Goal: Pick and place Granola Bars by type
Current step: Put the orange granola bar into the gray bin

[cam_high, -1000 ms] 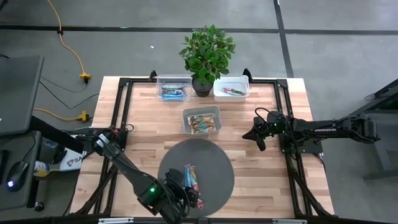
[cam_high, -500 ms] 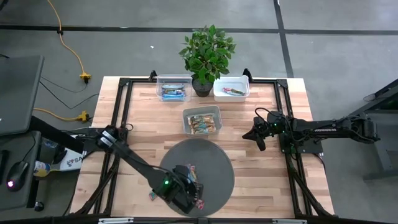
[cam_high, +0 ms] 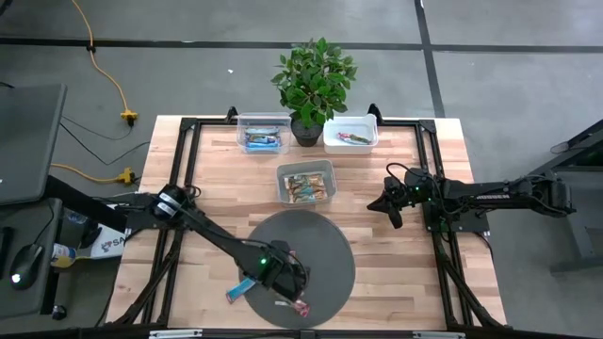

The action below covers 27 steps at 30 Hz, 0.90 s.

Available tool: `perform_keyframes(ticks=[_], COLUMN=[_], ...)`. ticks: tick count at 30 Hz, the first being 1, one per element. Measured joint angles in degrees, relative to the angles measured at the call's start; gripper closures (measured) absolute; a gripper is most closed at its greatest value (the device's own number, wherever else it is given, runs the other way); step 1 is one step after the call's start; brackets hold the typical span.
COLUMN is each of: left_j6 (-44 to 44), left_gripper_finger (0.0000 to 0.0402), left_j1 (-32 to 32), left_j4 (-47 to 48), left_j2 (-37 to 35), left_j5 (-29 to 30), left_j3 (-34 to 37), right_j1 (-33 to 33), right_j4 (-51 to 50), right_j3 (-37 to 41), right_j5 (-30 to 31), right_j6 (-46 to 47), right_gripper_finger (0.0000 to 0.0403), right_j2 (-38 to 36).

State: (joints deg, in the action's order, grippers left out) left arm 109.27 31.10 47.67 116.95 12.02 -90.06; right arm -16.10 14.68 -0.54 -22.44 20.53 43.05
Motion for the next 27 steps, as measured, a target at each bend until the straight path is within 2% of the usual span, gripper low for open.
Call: perform_keyframes(ticks=[11,24,27], left_j6=[0.69,0.6,0.51], left_gripper_finger=[0.0165,0.0166,0.0178], left_j1=[0.03,-0.01,-0.01], left_j4=[0.07,-5.82,-7.58], left_j2=[0.0,0.0,-0.12], left_j5=[-2.66,-3.8,-4.05], left_j3=[2.99,6.64,7.42], right_j1=[0.02,0.0,0.02], right_j4=[0.0,0.0,0.0], right_j3=[0.0,0.0,0.0], right_j5=[0.0,0.0,0.0], right_j6=[0.0,0.0,0.0], right_gripper_finger=[0.0403,0.0403,0.0403], right_j2=[0.01,0.02,0.02])
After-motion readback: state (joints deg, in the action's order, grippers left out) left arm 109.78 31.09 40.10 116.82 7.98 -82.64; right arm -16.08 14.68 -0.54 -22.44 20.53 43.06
